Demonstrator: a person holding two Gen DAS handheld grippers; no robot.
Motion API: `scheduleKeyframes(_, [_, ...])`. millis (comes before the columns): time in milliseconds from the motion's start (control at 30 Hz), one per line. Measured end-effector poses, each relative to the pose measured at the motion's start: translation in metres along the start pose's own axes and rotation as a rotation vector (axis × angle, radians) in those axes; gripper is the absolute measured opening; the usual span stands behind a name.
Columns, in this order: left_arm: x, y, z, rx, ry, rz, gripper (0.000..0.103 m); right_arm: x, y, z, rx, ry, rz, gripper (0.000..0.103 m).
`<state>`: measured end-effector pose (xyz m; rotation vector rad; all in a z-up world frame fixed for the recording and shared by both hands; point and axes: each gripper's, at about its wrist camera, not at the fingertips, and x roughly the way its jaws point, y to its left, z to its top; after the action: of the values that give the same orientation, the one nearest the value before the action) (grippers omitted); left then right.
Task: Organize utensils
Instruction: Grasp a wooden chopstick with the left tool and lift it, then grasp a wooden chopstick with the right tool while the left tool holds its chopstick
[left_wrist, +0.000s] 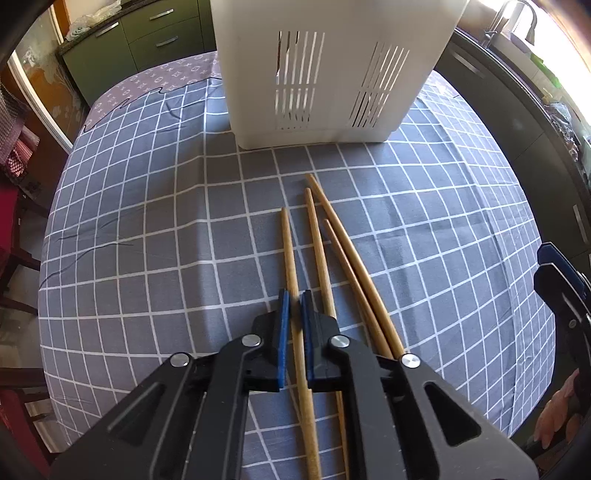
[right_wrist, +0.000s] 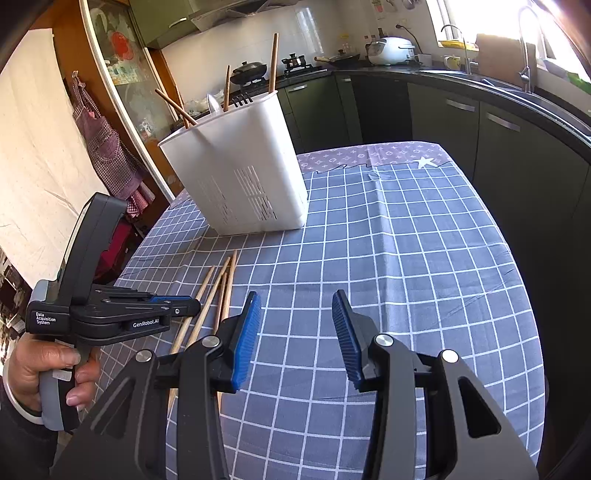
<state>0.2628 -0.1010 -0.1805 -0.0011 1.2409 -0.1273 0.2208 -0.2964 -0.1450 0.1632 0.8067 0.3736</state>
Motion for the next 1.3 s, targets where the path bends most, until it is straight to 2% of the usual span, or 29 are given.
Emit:
scheduleKeyframes(133, [-0.003, 0.009, 0.0, -0.025, -0.015, -0.014, 0.006, 0.002, -0.001, -0.001, 0.005, 0.007, 0.002, 0.041])
scheduleKeyframes(333, [-0.034, 0.022, -0.002, -0.039, -0.108, -0.02, 0.006, 0.004, -0.006, -0.002, 0.018, 0.015, -0.002, 0.041])
scheduleKeyframes(500, [-0.073, 0.026, -0.011, -0.041, -0.229, -0.04, 0.006, 0.008, -0.005, -0.004, 0.018, 0.026, -0.004, 0.041])
scheduleKeyframes(633, [-0.104, 0.025, -0.03, -0.037, -0.343, -0.056, 0.006, 0.013, 0.0, -0.005, -0.001, 0.042, -0.003, 0.041])
scheduleKeyframes(733, [-0.125, 0.023, -0.046, -0.032, -0.44, -0.034, 0.006, 0.022, 0.009, -0.006, -0.034, 0.061, 0.002, 0.041])
scheduleKeyframes(833, [-0.138, 0.025, -0.056, -0.036, -0.499, -0.035, 0.006, 0.034, 0.023, -0.004, -0.087, 0.079, -0.002, 0.041])
scheduleKeyframes(1067, [-0.149, 0.029, -0.069, -0.044, -0.553, -0.04, 0.006, 0.072, 0.06, 0.007, -0.237, 0.109, -0.044, 0.041])
scheduleKeyframes(1300, [-0.15, 0.03, -0.073, -0.051, -0.553, -0.05, 0.006, 0.102, 0.078, 0.017, -0.281, 0.151, -0.061, 0.041])
